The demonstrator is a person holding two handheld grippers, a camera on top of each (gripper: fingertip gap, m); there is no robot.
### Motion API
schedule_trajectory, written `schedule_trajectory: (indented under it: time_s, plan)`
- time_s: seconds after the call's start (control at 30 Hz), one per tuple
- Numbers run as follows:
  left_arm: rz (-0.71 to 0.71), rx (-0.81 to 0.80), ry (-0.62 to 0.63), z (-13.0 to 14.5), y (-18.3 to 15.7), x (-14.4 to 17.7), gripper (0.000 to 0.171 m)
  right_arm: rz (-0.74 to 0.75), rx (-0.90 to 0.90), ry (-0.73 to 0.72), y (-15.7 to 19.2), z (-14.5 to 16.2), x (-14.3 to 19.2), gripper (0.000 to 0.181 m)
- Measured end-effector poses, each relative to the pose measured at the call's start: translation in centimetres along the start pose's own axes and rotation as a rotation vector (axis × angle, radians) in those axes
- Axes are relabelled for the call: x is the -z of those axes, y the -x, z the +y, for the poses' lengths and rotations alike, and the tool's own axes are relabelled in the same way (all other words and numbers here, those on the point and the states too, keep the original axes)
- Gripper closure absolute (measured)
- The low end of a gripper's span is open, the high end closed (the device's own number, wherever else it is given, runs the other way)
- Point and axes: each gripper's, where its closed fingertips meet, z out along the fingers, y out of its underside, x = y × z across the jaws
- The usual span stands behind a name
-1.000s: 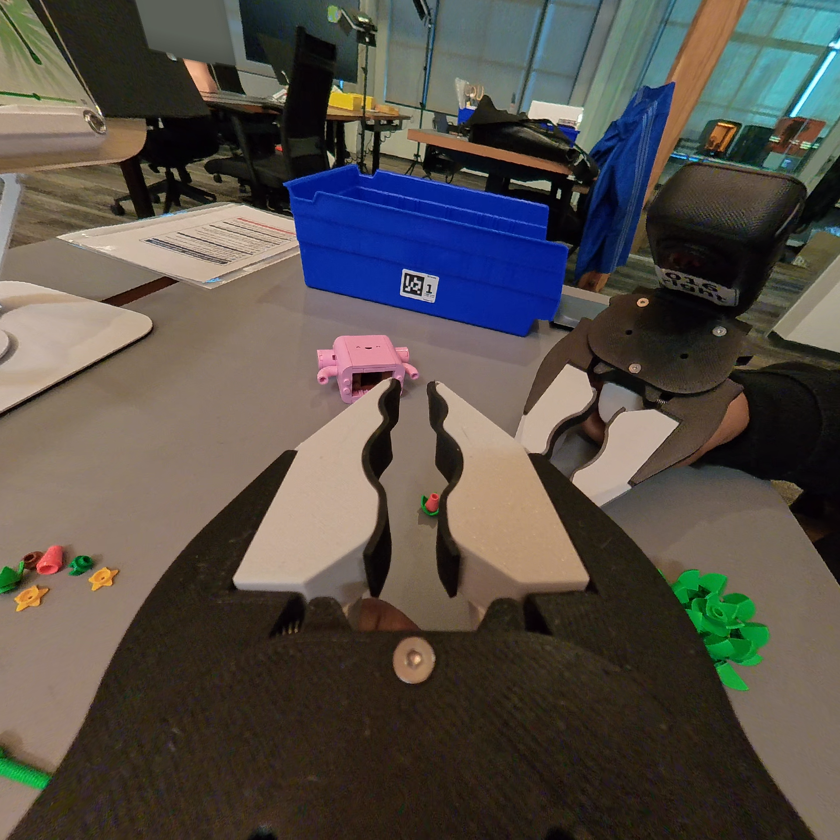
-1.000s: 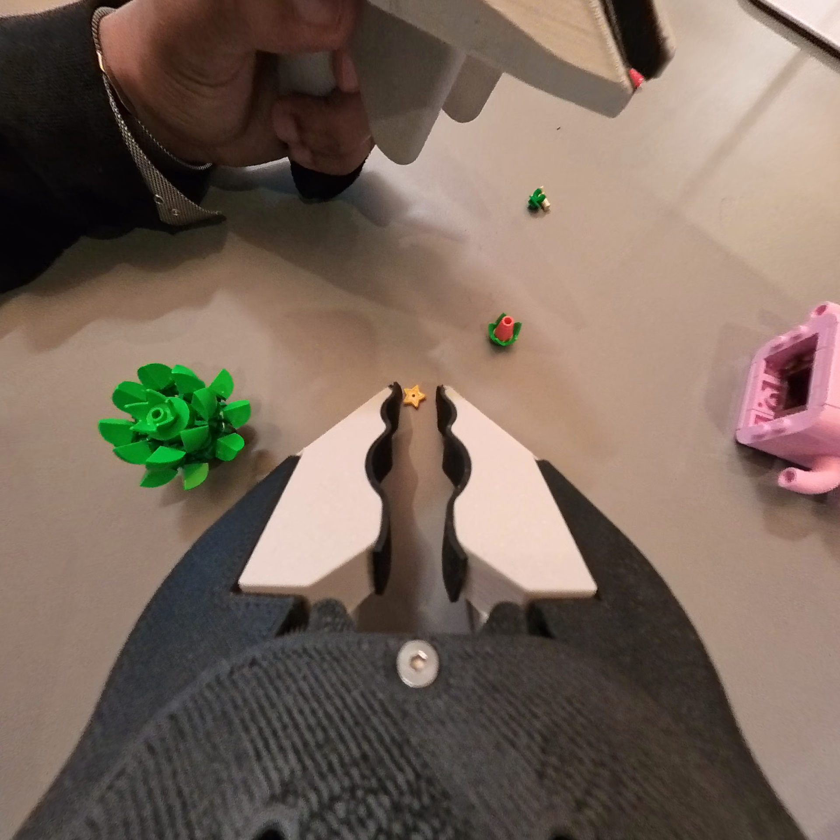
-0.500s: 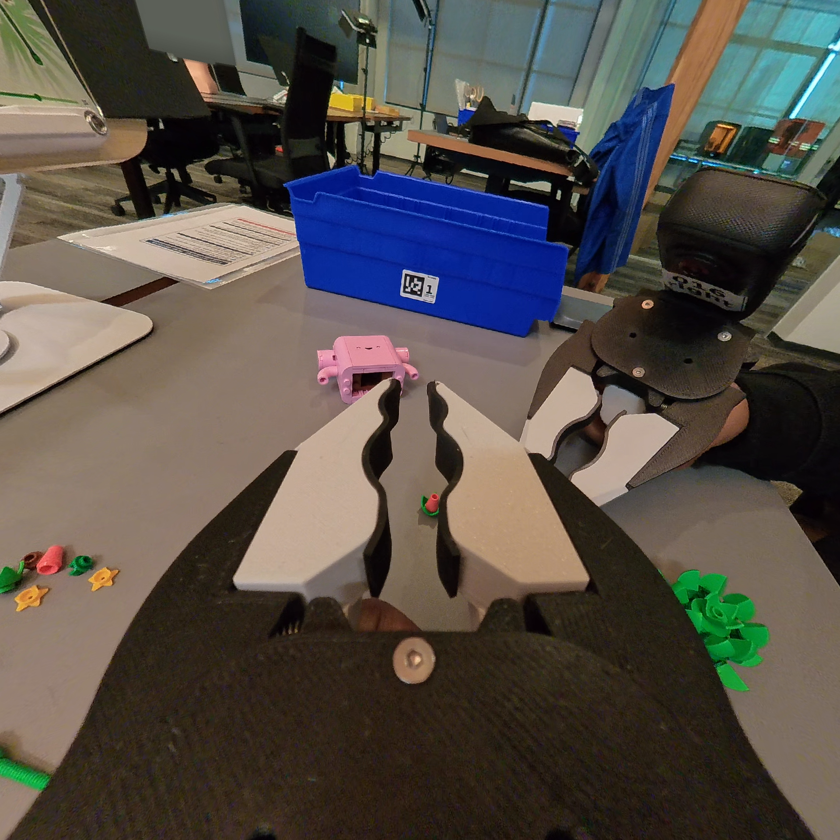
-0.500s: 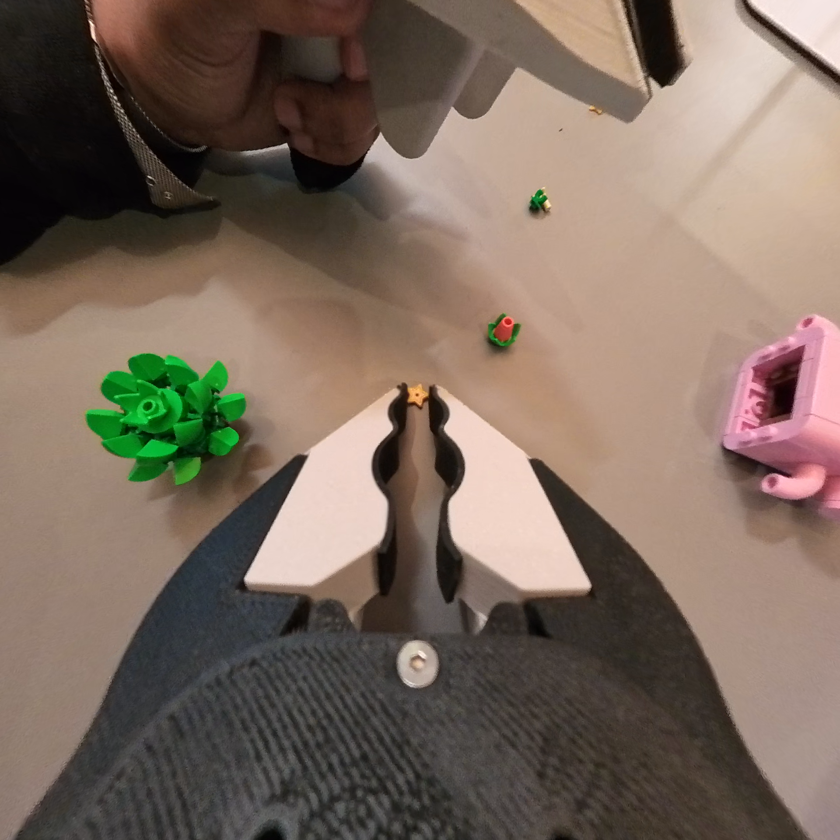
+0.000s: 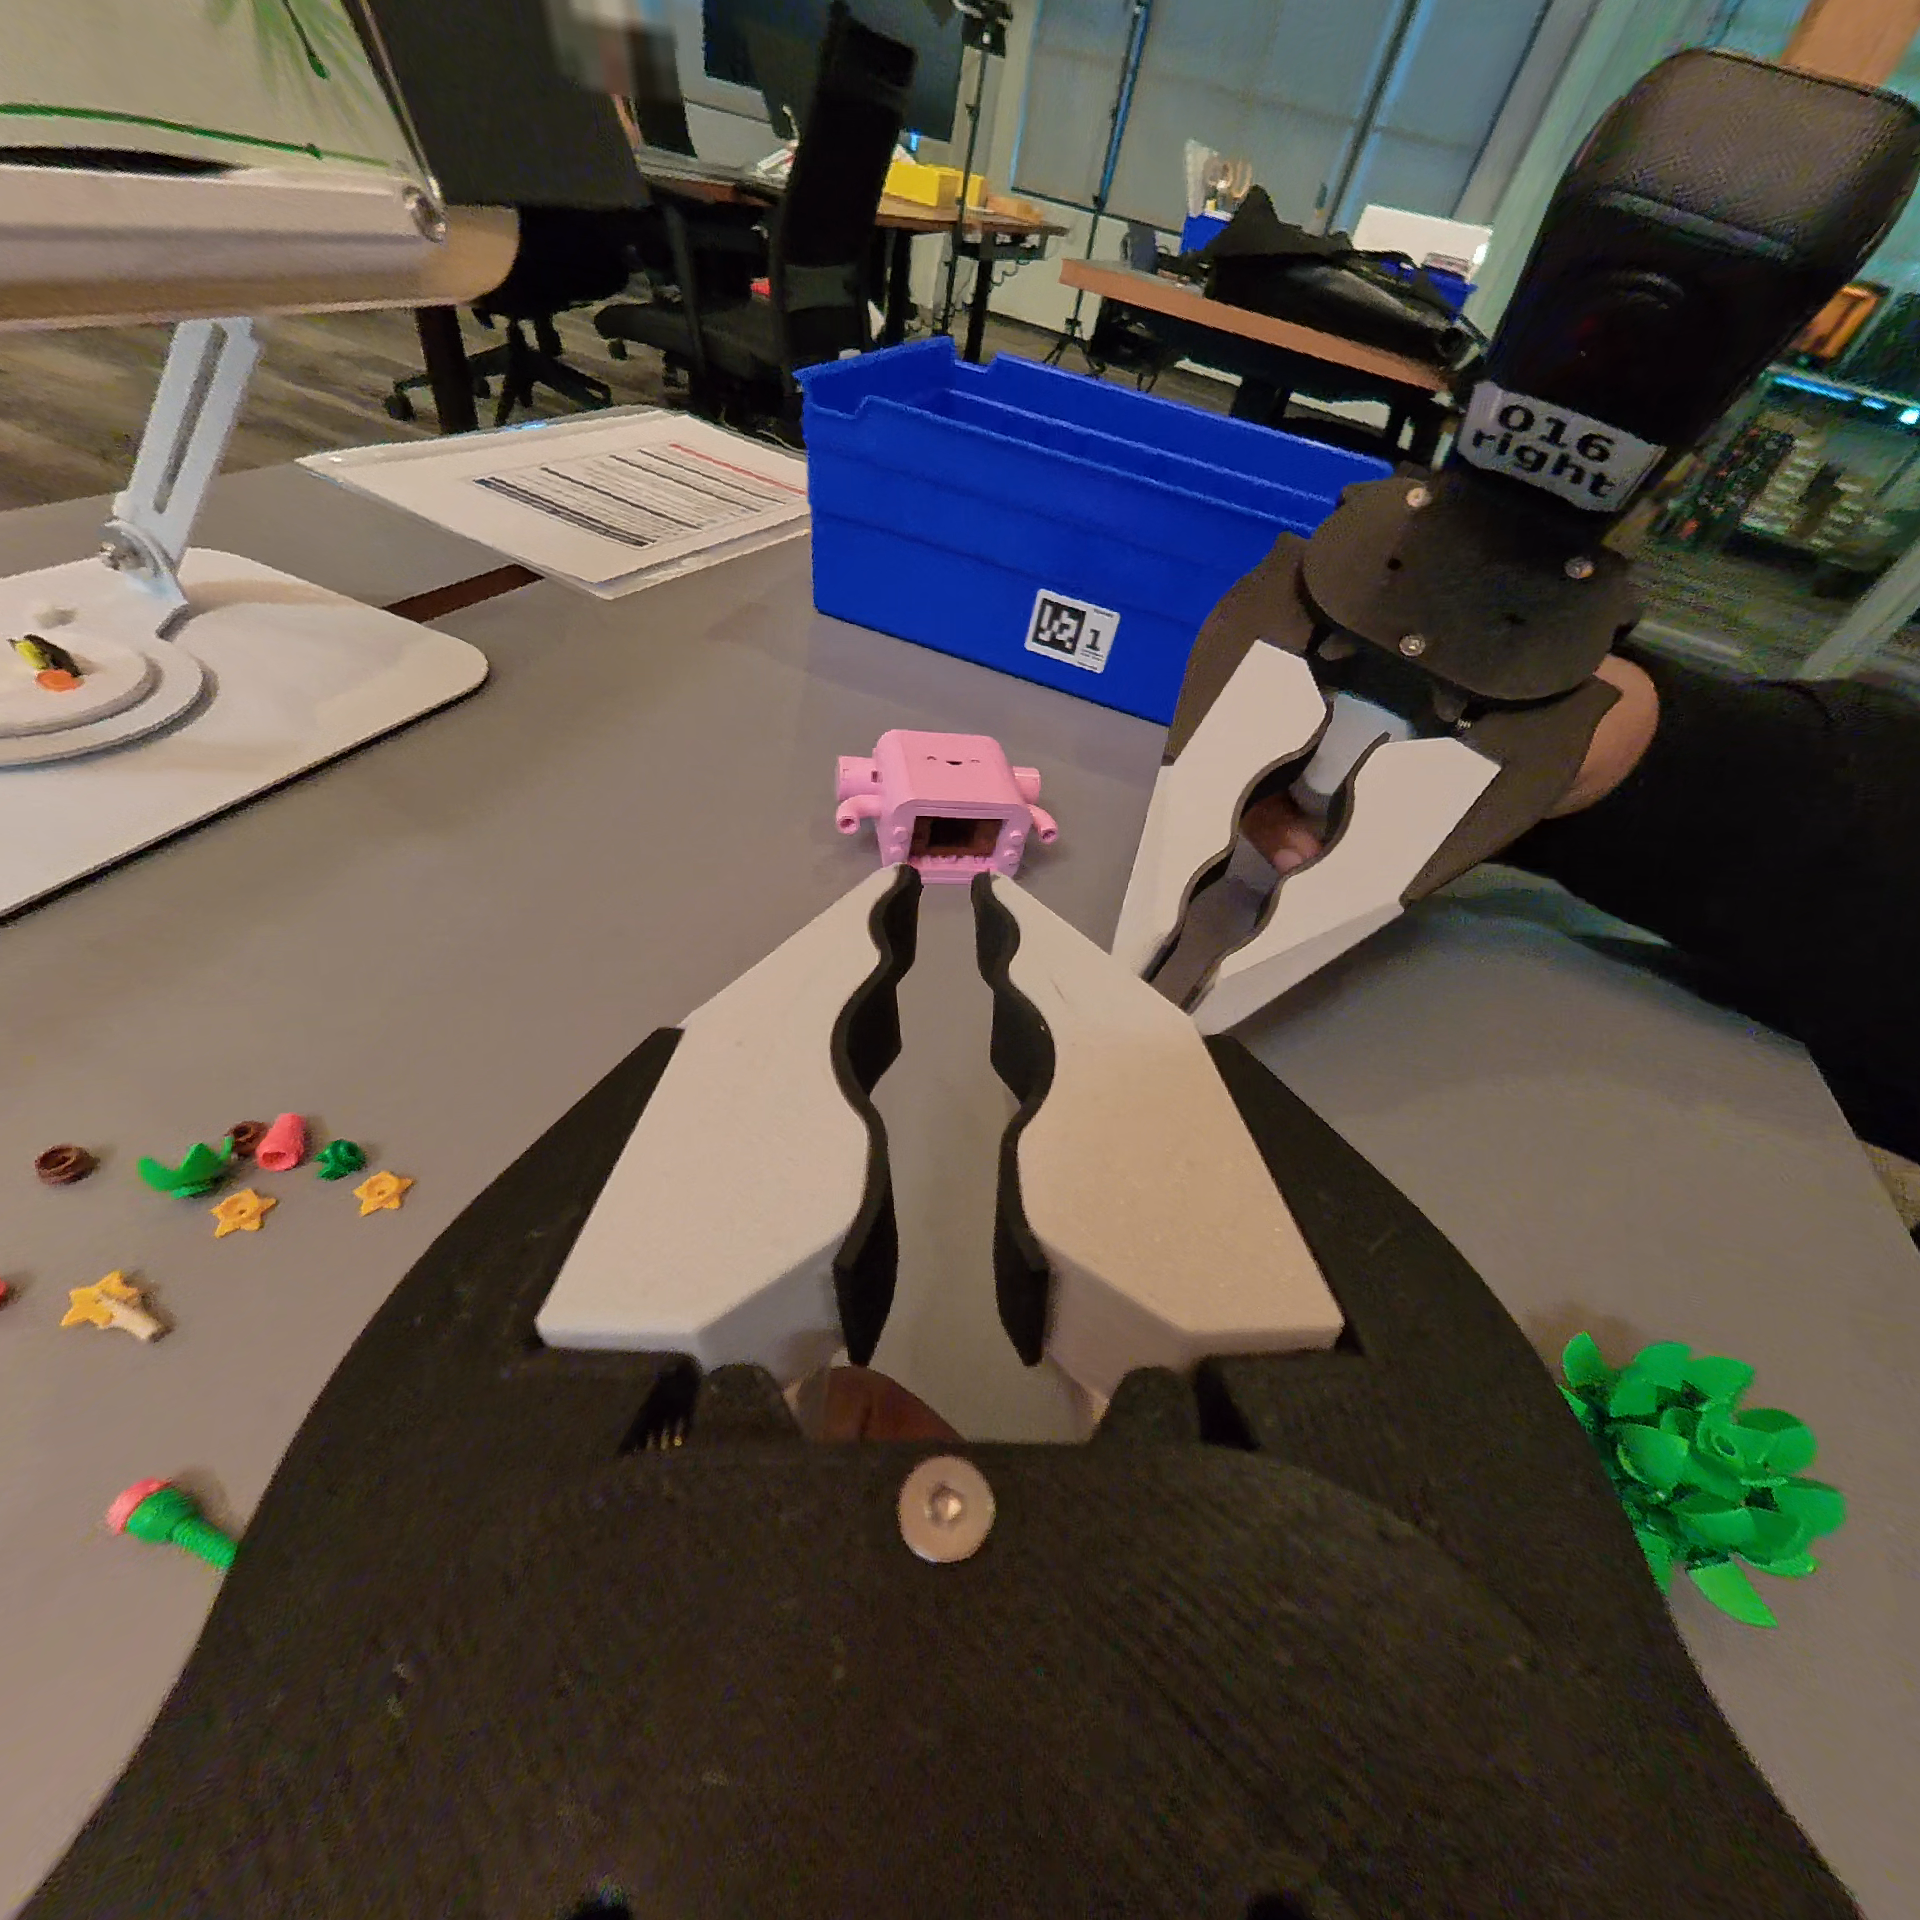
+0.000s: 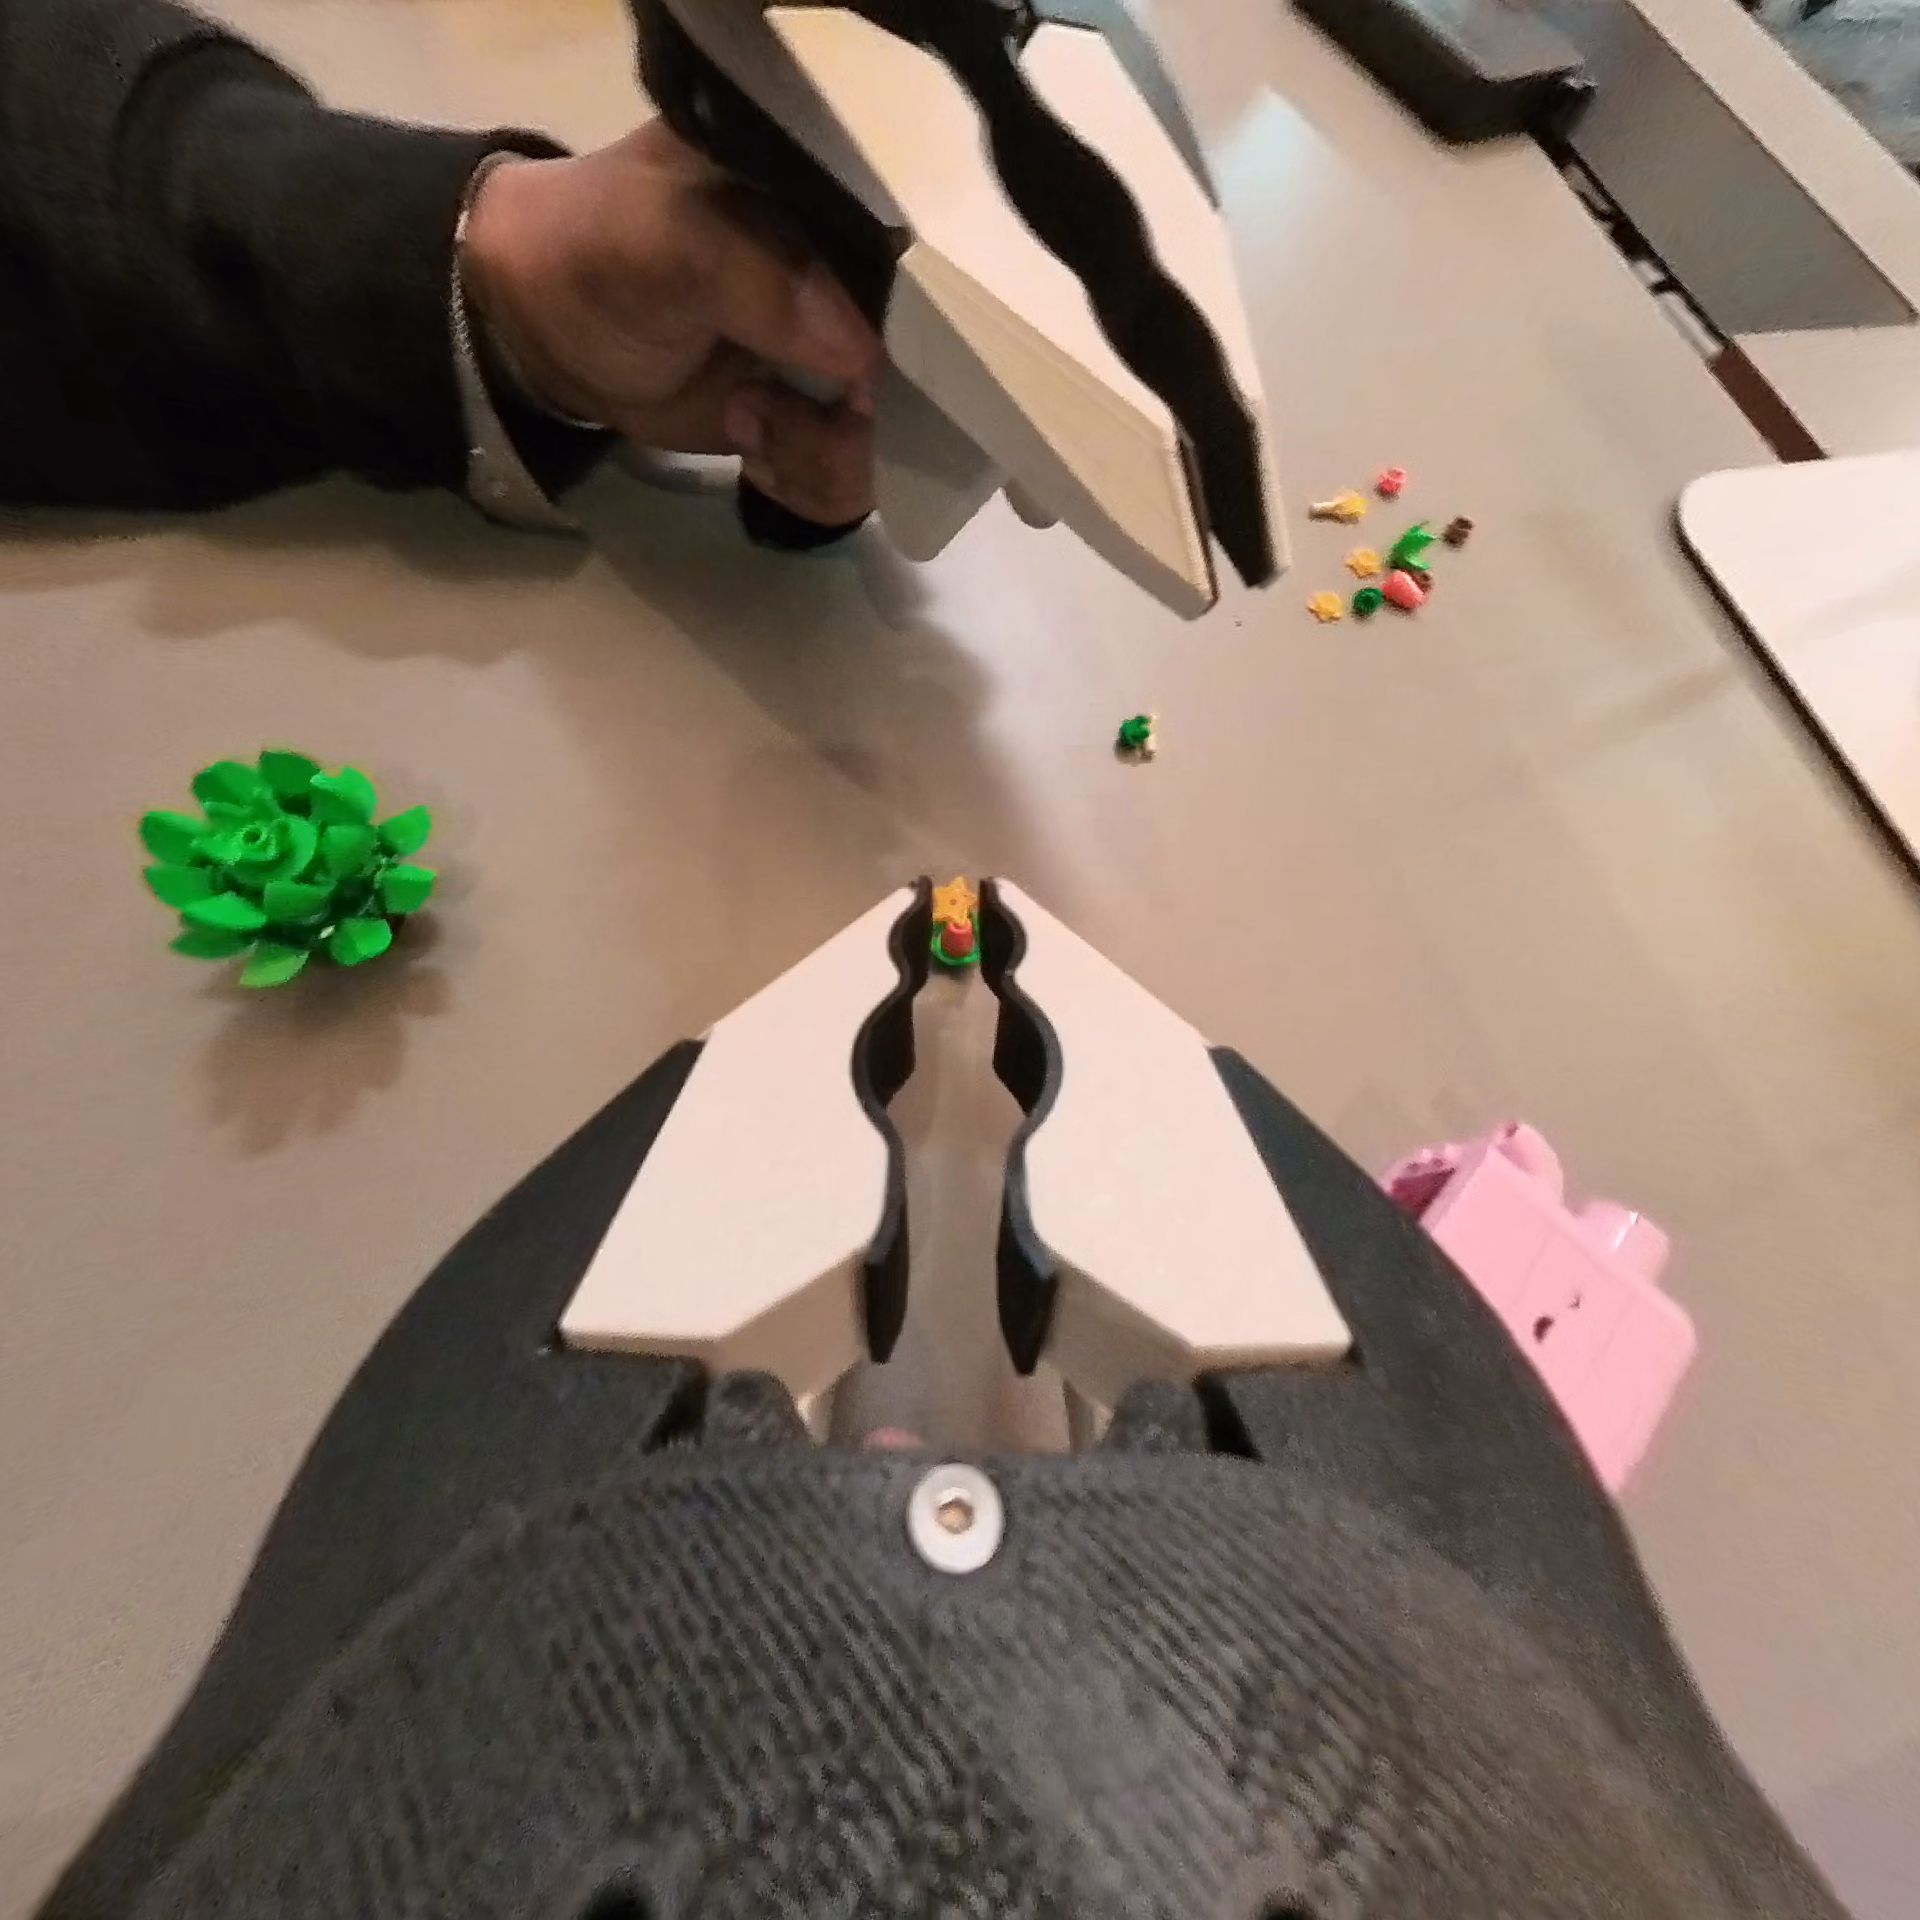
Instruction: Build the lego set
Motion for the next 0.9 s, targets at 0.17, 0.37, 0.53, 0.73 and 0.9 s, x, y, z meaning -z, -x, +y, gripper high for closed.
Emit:
schedule_trajectory:
  time_s: [0.17, 0.37, 0.53, 0.73, 0.9]
  plan:
    - [-0.026, 0.002, -0.003, -0.1, 0.6, 0.3, 0.163, -0.14, 0.113, 0.031, 0.2, 0.0, 0.0, 0.174]
    - [-0.034, -0.005, 0.0, 0.0, 0.7, 0.2, 0.163, -0.298, 0.187, 0.05, 0.3, -1.0, 0.2, 0.174]
    - [-0.034, 0.011, -0.016, -0.2, 0.8, 0.3, 0.163, -0.406, 0.304, 0.187, 0.0, -0.2, -0.3, 0.174]
    - [-0.038, 0.035, -0.041, -0.6, 1.1, 0.6, 0.163, -0.509, 0.301, 0.28, 0.6, 1.0, -1.2, 0.174]
    - [-0.028, 0.044, -0.05, -0.8, 1.0, 0.6, 0.163, -0.529, 0.298, 0.295, 0.4, 1.6, -1.4, 0.174]
